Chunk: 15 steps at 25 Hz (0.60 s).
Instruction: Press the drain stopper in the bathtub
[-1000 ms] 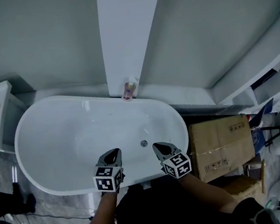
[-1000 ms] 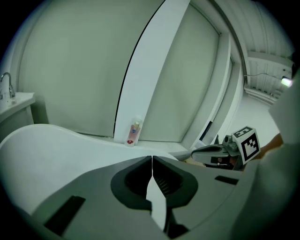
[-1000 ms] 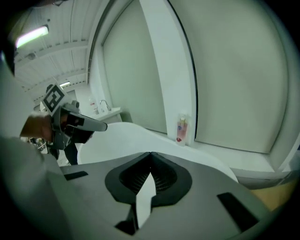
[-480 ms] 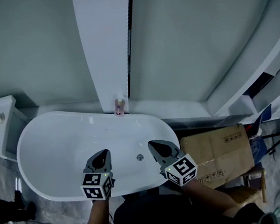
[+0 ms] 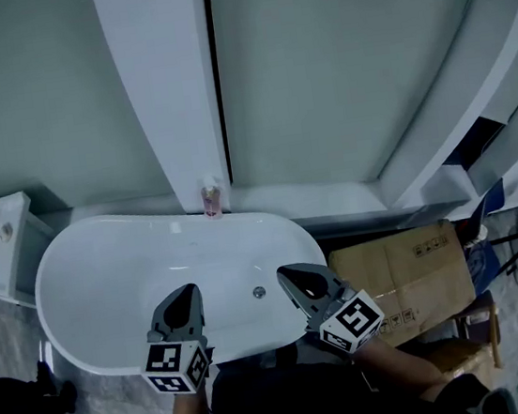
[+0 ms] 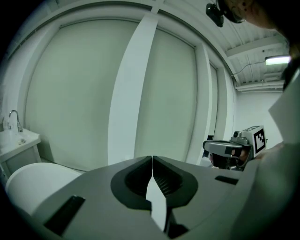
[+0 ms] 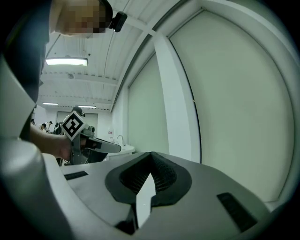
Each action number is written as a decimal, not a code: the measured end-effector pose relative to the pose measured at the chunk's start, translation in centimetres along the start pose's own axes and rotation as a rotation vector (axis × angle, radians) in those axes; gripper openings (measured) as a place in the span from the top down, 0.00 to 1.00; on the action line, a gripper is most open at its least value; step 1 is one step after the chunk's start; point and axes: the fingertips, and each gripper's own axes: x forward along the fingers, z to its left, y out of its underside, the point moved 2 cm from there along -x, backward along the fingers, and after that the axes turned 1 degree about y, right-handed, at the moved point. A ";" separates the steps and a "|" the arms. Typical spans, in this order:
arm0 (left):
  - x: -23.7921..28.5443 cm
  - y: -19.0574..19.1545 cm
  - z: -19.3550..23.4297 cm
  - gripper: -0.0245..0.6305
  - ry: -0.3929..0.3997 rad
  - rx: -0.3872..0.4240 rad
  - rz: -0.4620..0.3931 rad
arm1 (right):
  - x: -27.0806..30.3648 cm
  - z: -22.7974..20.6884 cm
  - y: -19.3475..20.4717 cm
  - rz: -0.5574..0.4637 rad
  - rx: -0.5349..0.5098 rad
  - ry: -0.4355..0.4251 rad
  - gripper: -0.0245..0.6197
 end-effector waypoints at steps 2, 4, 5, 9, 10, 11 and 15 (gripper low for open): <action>-0.4 -0.6 0.0 0.93 0.010 0.009 -0.018 | -0.2 0.4 -0.8 -0.013 -0.011 0.010 0.95; -0.4 -1.3 0.5 0.93 0.028 0.033 -0.035 | -0.1 0.9 -1.7 -0.028 -0.026 0.026 0.95; -0.5 -1.6 0.9 0.93 0.039 0.043 -0.042 | 0.1 1.2 -2.1 -0.033 -0.039 0.034 0.95; -1.6 -2.7 2.4 0.93 0.096 0.075 -0.046 | 1.2 3.1 -3.1 -0.050 -0.045 0.078 0.95; -2.0 -3.1 2.8 0.93 0.111 0.096 -0.042 | 1.6 3.6 -3.4 -0.057 -0.039 0.086 0.95; -2.4 -3.5 3.3 0.93 0.123 0.121 -0.039 | 2.0 4.3 -3.6 -0.063 -0.037 0.089 0.95; -3.8 -4.5 5.8 0.93 0.139 0.158 -0.043 | 4.2 6.4 -3.8 -0.067 -0.032 0.083 0.95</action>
